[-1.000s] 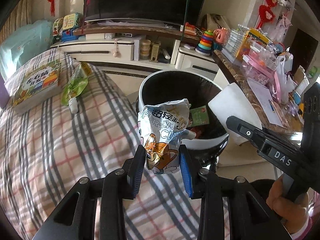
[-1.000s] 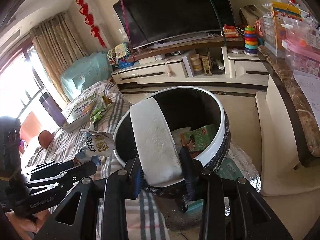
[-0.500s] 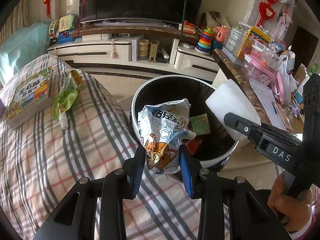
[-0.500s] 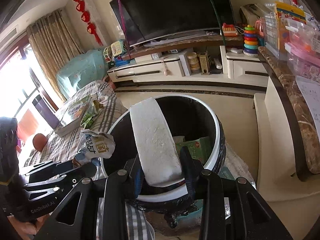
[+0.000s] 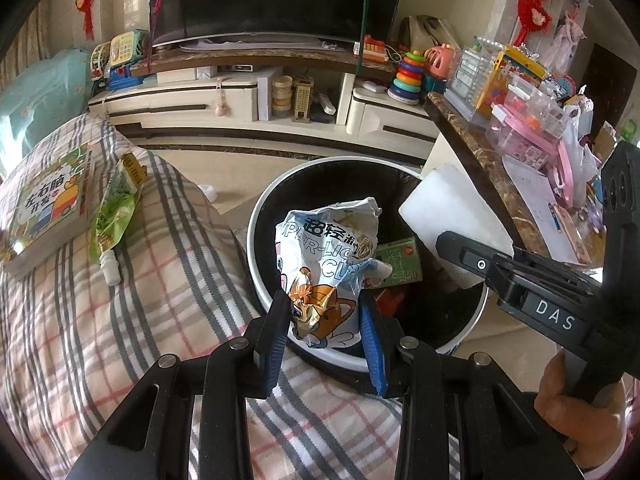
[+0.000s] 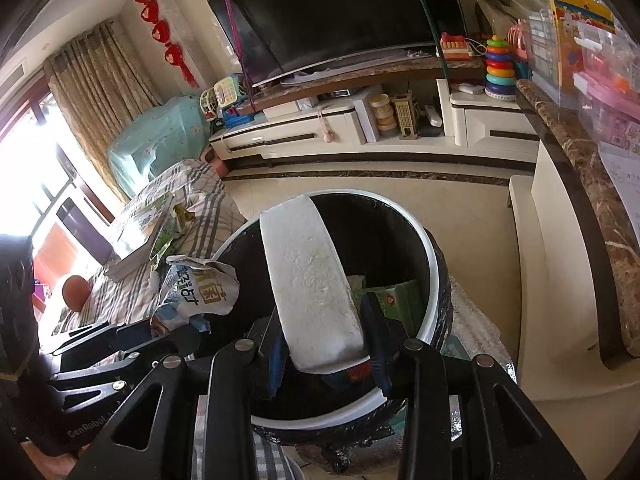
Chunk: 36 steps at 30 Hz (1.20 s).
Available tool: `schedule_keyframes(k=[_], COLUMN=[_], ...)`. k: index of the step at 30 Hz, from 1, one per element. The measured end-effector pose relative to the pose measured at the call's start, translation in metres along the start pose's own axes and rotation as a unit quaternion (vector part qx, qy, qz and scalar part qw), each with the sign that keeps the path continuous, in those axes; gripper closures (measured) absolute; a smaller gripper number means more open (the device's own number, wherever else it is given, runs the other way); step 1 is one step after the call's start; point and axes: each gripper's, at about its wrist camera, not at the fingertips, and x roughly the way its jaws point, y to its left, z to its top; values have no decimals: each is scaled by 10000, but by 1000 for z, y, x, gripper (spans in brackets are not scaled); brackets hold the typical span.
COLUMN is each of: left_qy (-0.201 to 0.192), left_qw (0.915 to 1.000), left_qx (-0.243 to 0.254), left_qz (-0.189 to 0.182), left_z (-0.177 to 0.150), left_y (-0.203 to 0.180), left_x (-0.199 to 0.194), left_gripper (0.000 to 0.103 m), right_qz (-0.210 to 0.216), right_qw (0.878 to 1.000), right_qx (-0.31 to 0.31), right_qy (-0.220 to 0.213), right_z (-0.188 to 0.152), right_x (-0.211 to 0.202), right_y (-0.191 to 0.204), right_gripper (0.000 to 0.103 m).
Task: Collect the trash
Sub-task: 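Carry the snack wrapper and white box over the black bin, then open both tools to drop the wrapper and box into the bin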
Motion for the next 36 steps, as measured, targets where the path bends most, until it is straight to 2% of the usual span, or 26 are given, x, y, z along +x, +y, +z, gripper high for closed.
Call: schedule_keyframes(k=[29, 33, 34, 36], left_qy=[160, 153, 150, 125], left_qw=[9998, 9998, 9997, 9998], left_qx=[103, 118, 113, 66], left_qz=[100, 98, 125, 136], left_z=[16, 17, 18, 18], left_y=[-6, -7, -7, -5], left_x=[24, 25, 24, 22], left_gripper=[68, 63, 56, 47], right_qz=[-74, -43, -20, 0], right_qw=[9998, 9998, 9998, 9998], right_qx=[-5, 24, 49, 113], right_qy=[209, 205, 202, 183], right_z=[14, 14, 14, 15], right_x=[15, 16, 16, 14], right_y=[-7, -7, -7, -9], right_gripper=[67, 65, 63, 61])
